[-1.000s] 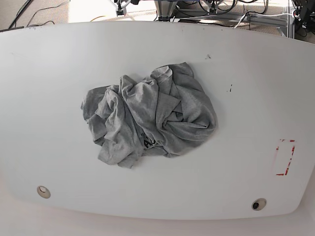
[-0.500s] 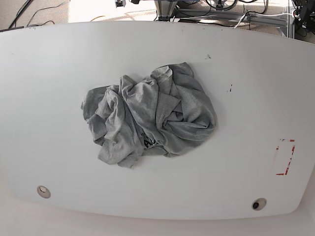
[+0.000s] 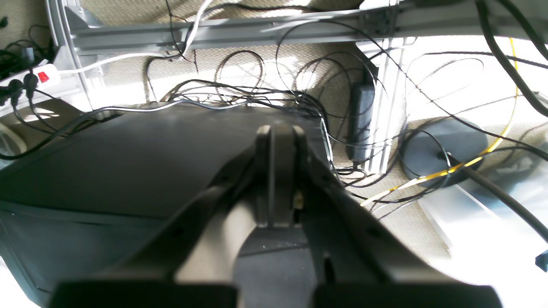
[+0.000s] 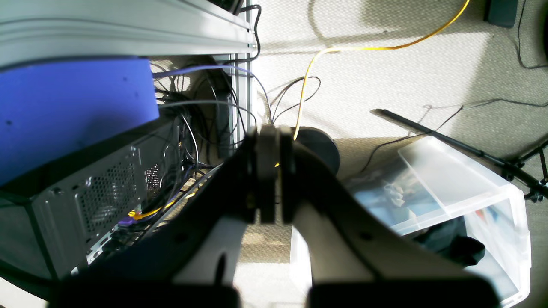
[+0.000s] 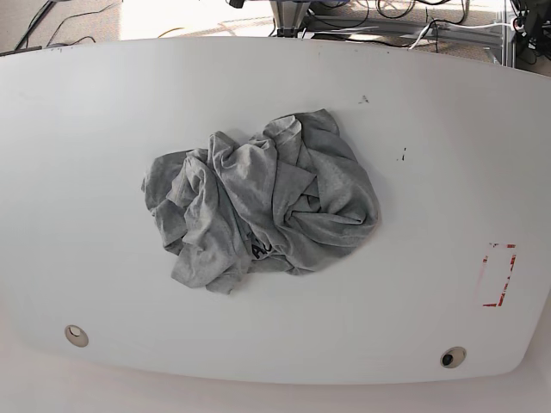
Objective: Layout the t-shirt on the table in an organized manner, then fold the t-shirt properly
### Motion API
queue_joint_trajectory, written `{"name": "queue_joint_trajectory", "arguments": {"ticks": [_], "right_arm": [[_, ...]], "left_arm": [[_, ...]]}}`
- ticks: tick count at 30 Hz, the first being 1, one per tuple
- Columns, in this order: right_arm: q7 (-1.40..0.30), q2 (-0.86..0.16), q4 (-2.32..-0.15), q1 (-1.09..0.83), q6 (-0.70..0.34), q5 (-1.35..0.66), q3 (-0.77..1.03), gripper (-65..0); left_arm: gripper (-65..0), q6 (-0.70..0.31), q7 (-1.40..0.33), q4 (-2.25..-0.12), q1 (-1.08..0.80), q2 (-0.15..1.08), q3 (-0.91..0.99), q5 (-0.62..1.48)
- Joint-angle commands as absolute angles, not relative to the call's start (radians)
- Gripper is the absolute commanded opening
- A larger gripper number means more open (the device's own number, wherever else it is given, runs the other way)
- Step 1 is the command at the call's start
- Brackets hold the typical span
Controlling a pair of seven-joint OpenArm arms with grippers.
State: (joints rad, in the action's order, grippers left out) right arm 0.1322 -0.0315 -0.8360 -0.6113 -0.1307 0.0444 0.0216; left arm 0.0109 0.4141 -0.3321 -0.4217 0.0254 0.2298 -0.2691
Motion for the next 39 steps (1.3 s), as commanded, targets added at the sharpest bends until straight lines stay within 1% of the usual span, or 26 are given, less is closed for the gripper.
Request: {"name": "queue_joint_trajectory", "arguments": {"ticks": [1, 12, 19, 27, 33, 39], "right_arm": [[0.142, -0.036, -0.906, -0.664, -0.131, 0.036, 0.024, -64.0], [0.14, -0.041, -1.089, -0.783, -0.13, 0.036, 0.027, -64.0], [0.14, -0.036, -1.194, -0.858, -0.139, 0.036, 0.093, -64.2], [0.14, -0.036, -1.322, -0.94, -0.139, 0.036, 0.094, -64.2], [0.14, -0.035, -1.406, -0.998, -0.139, 0.036, 0.09, -64.2], [0.139, -0.008, -1.494, -1.058, -0.134, 0.035, 0.096, -64.2]], "left_arm": [[-65.0, 0.016, 0.421, -0.381, -0.483, 0.031, 0.229, -0.271], [-65.0, 0.016, 0.421, -0.604, -0.645, 0.027, 0.229, -0.271], [-65.0, 0.015, 0.421, -0.756, -0.748, 0.025, 0.228, -0.271], [-65.0, 0.013, 0.421, -0.92, -0.839, 0.031, 0.179, -0.268], [-65.0, 0.013, 0.421, -1.049, -0.901, 0.031, 0.177, -0.266], [-65.0, 0.013, 0.421, -1.184, -0.964, 0.033, 0.174, -0.266]]}}
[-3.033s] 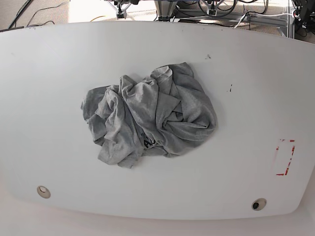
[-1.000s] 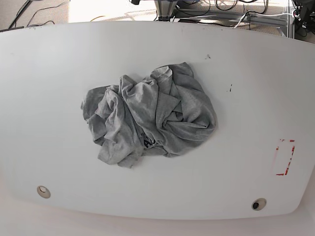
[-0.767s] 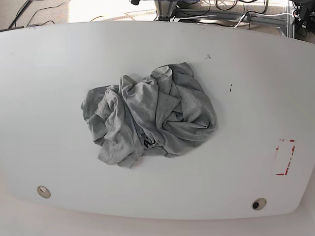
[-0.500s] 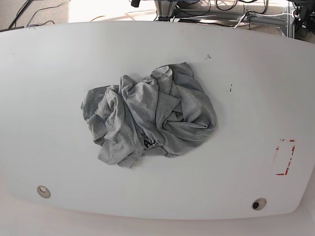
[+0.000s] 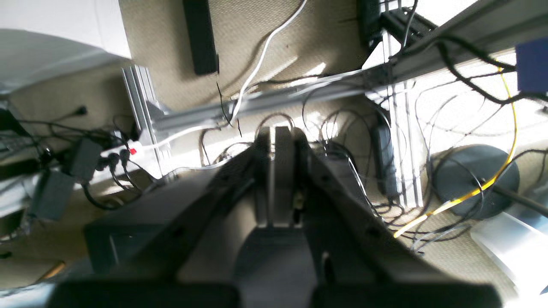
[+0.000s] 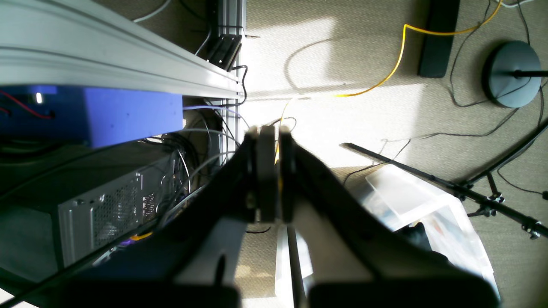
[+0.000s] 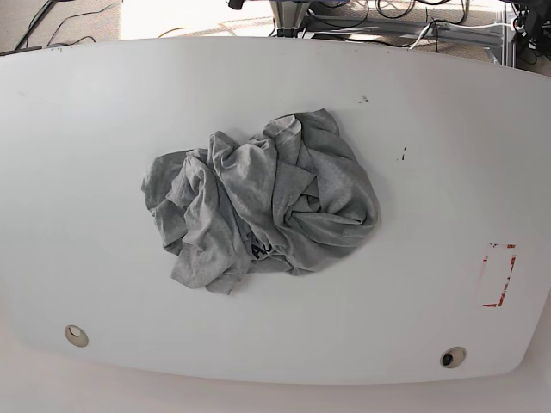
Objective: Layout the t-shirt on the table in an organized manner, then fold the t-shirt properly
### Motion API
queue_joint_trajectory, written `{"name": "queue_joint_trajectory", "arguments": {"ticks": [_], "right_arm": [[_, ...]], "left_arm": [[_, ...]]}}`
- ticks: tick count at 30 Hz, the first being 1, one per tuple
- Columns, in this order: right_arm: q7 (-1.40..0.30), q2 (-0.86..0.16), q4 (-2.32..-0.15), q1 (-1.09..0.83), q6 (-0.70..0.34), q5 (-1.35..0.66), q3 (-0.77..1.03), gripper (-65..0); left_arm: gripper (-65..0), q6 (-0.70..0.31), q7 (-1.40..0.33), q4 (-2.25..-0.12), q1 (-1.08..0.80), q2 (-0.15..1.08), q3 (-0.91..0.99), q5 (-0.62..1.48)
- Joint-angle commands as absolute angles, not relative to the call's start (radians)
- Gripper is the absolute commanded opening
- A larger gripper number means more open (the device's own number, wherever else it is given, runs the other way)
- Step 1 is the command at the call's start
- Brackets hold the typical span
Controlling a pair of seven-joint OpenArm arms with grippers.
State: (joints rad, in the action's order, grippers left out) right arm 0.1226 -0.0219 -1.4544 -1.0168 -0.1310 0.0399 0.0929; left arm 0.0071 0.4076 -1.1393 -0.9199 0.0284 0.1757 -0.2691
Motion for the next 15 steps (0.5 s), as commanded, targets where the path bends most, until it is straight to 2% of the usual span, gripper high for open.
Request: {"name": "queue_joint_trajectory", "arguments": {"ticks": [1, 8, 15], "right_arm": [[0.139, -0.002, -1.517, -1.072, -0.134, 0.035, 0.096, -64.2], [0.139, 0.001, -1.655, -1.145, -0.134, 0.035, 0.09, -64.2], [0.105, 0.002, -1.794, -1.202, -0.133, 0.035, 0.09, -64.2]], "left_arm": [[-65.0, 0.013, 0.421, -1.213, -0.977, 0.041, 0.173, -0.266], [-65.0, 0.013, 0.421, -1.343, -1.038, 0.073, 0.153, -0.257], [-65.0, 0.013, 0.42, -1.48, -1.099, 0.113, 0.151, -0.151]]}}
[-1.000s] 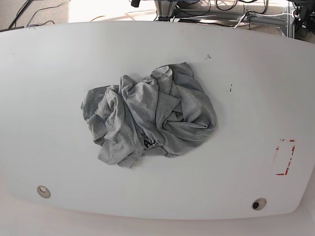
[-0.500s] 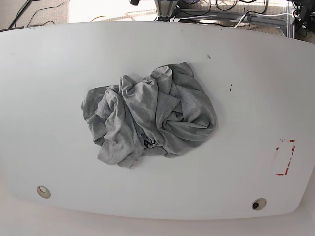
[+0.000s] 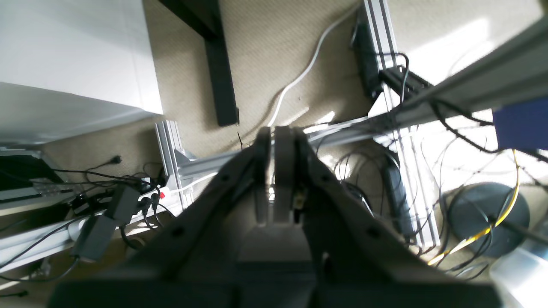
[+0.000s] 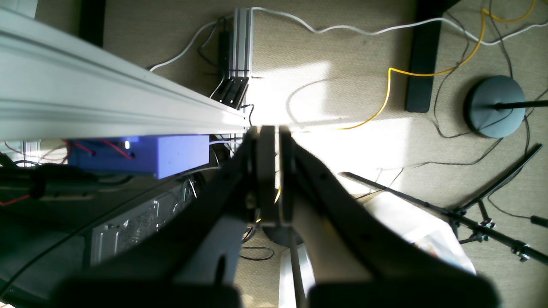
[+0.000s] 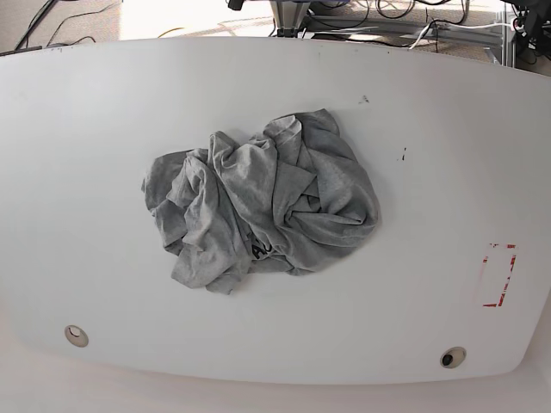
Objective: Layout the t-shirt on the table in an organized manner, then fold the t-shirt properly
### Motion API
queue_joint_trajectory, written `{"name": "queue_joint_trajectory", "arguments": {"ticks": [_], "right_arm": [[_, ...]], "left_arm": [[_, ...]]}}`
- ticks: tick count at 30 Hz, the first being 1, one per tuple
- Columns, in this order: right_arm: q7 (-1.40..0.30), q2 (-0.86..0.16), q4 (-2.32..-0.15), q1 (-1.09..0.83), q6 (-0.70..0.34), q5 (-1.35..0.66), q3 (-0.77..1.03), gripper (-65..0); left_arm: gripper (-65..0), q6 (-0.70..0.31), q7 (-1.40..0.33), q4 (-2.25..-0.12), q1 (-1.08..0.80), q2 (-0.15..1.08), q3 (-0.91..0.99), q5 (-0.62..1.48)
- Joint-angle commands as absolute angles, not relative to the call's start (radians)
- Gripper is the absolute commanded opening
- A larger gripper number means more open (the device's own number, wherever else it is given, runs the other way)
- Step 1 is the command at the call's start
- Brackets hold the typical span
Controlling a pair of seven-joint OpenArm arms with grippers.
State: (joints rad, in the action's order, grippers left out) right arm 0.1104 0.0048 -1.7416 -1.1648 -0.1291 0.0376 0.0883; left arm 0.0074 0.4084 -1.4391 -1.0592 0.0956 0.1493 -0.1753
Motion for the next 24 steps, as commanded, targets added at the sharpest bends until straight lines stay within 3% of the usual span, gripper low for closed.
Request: {"name": "queue_joint_trajectory", "arguments": {"ticks": [1, 24], "right_arm": [[0.091, 0.002, -1.813, -1.208, -0.133, 0.035, 0.09, -64.2], [0.038, -0.007, -2.017, -1.201, -0.14, 0.038, 0.136, -64.2]], "left_arm": [[-65.0, 0.013, 0.42, -1.495, -1.109, 0.12, 0.151, -0.14], [-65.0, 0.013, 0.42, -1.73, -1.17, 0.151, 0.151, 0.012]]}}
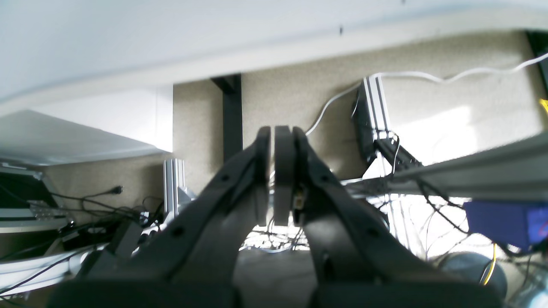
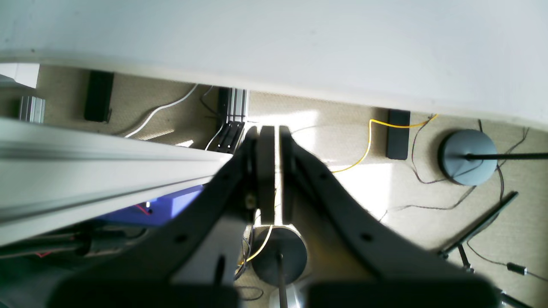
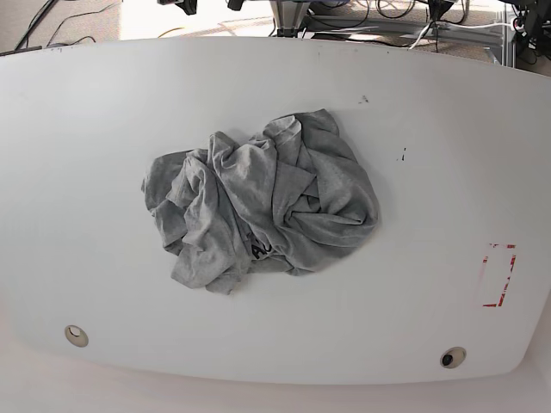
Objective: Layout the t-shirt on the table in an organized manner, then fold the t-shirt properly
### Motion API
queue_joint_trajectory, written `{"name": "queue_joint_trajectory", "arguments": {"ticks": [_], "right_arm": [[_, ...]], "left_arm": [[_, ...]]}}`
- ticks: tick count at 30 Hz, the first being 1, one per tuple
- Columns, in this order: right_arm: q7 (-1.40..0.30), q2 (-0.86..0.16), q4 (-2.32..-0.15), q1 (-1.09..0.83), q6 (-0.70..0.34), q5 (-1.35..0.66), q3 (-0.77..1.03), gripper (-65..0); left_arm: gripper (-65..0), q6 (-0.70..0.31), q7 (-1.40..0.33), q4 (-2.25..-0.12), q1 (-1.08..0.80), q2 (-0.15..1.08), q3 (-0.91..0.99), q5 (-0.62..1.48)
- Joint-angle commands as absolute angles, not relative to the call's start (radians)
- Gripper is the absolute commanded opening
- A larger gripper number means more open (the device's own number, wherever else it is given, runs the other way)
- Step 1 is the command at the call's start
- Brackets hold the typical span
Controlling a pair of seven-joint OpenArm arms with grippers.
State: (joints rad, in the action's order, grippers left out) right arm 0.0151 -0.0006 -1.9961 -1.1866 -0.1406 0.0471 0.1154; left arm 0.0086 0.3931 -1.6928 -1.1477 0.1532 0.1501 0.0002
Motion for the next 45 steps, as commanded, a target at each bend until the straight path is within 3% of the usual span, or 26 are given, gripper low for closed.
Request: {"name": "queue_joint_trajectory", "arguments": {"ticks": [1, 28, 37, 42, 45], "right_arm": [[0.038, -0.007, -2.017, -1.193, -0.14, 0.038, 0.14, -64.2], [0.03, -0.007, -2.018, -0.886, -0.14, 0.045, 0.148, -63.1], [0.004, -0.007, -2.017, -0.792, -0.142, 0.045, 0.142, -37.3], [0.002, -0.007, -2.015, -0.74, -0.142, 0.044, 0.11, -36.1], [-0.05, -0.007, -2.015, -0.707, -0.142, 0.044, 0.088, -36.0]], "left_arm": [[-65.0, 0.013, 0.42, -1.741, -1.17, 0.151, 0.151, 0.018], [-64.6, 0.013, 0.42, -1.825, -0.986, 0.157, 0.151, 0.025], [-64.4, 0.013, 0.418, -1.821, -0.894, 0.157, 0.151, 0.024], [-63.9, 0.013, 0.412, -1.819, -0.846, 0.157, 0.15, 0.024], [-57.8, 0.013, 0.367, -1.821, -0.803, 0.157, 0.125, 0.024]]}}
